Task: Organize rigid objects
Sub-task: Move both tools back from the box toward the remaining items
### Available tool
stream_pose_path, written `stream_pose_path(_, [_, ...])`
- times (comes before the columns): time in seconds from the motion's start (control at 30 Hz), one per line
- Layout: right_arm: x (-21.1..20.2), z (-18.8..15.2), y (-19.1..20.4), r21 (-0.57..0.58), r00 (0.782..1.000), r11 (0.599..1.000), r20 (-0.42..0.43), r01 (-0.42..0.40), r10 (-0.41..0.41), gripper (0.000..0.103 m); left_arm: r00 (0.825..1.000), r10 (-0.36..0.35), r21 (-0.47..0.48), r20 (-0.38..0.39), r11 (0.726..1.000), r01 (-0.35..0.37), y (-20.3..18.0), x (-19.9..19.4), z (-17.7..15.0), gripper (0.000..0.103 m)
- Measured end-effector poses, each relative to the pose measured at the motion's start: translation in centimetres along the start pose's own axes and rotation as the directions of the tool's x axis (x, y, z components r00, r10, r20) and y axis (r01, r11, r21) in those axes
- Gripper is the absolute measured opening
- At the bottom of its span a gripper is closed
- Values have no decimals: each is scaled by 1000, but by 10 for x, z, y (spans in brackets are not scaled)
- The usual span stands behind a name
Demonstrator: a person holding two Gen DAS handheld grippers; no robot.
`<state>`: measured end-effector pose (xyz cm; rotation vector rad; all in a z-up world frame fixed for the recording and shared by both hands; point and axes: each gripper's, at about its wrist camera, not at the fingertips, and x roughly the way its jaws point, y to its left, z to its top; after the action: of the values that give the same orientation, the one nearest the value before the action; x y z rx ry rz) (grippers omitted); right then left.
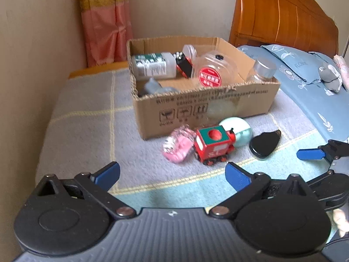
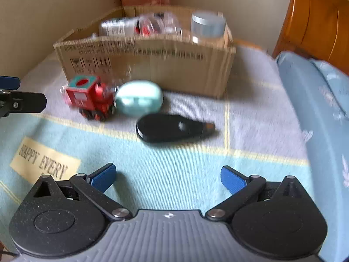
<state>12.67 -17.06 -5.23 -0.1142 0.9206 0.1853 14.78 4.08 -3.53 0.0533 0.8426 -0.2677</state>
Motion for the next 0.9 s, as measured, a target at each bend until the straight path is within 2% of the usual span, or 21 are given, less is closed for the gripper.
stream_pose_path(0.13, [-2,-8,-1,-16,999,1000,42,-8,8,103,1000,-16,-16,-15,1000,16,-7,7,2,102])
stream_pose_path(0.33, [-2,-9,-6,-18,997,1000,82,-13,14,103,999,-35,-24,4,999,36,-20,17,15,102])
stream_pose_path(0.53, [1,-5,-8,-18,996,1000,89,-14,15,103,997,20,-47,69,999,-17,-19,22,36,102])
stream_pose_path(0.67, [3,-6,-9,-23,995,1000,98,-18,21,103,996,63,-66,67,996,-58,-12,34,45,102])
stream_pose_path(0.8, [5,-4,-9,-26,995,999,101,-20,23,103,993,117,-63,32,991,-115,-8,47,44,102])
stream_pose_path(0.9, [6,-3,-10,-32,994,999,103,-25,28,103,994,99,-76,42,993,-95,-6,41,39,102])
